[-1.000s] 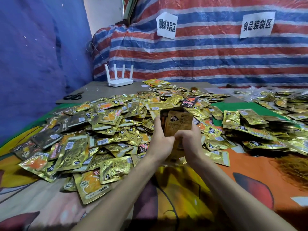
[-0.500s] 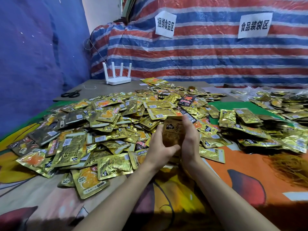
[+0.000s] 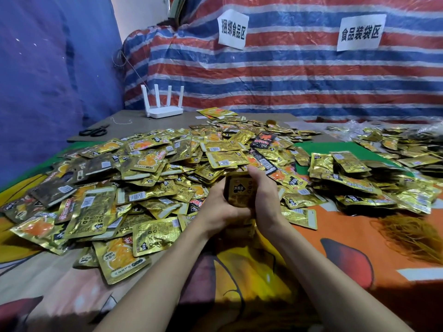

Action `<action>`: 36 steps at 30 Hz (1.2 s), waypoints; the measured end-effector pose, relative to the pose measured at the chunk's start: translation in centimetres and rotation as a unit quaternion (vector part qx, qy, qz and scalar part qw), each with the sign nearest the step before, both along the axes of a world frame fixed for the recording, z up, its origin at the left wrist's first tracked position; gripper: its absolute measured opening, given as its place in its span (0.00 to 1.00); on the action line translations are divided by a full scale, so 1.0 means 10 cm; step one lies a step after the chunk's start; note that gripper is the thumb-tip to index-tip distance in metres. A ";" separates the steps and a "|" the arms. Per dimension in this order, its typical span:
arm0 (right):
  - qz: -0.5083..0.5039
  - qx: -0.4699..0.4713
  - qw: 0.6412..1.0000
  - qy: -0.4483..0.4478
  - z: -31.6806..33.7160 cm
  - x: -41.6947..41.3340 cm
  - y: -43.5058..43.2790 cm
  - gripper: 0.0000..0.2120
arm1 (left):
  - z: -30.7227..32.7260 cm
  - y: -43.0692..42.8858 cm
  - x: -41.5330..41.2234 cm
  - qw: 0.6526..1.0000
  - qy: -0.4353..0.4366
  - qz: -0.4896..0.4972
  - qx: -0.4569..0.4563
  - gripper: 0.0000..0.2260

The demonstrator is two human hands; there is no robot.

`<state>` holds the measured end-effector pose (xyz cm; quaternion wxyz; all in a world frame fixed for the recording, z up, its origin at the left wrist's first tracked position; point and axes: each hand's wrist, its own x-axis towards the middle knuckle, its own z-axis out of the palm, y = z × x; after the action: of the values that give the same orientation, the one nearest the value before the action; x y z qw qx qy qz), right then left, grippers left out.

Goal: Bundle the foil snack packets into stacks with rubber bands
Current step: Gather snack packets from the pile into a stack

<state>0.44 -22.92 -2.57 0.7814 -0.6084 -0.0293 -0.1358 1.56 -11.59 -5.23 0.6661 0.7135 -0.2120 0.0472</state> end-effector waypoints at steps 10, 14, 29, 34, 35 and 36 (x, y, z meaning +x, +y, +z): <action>-0.087 -0.333 0.939 -0.020 0.09 -0.13 -0.87 0.13 | 0.10 -0.01 -0.15 0.995 0.001 0.084 -0.048 0.21; -0.156 -0.602 0.781 0.056 0.13 -0.27 -1.56 0.09 | 0.15 0.00 -0.15 0.986 0.037 0.118 -0.111 0.12; -0.161 -0.815 0.523 0.189 0.13 -0.33 -2.36 0.10 | 0.21 0.05 -0.14 0.942 0.176 0.064 -0.279 0.15; -0.130 -0.817 0.524 0.203 0.17 -0.29 -2.41 0.13 | 0.19 0.07 -0.11 0.942 0.172 0.081 -0.276 0.13; -0.124 -0.817 0.526 0.203 0.18 -0.29 -2.41 0.13 | 0.18 0.06 -0.11 0.945 0.165 0.083 -0.271 0.11; -0.122 -0.816 0.527 0.203 0.19 -0.29 -2.40 0.12 | 0.18 0.06 -0.10 0.947 0.159 0.082 -0.268 0.09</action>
<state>-2.45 -46.93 -0.71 -0.0951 -0.9895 0.1066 -0.0197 0.54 -10.96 -3.45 0.8517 0.5218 -0.0235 0.0432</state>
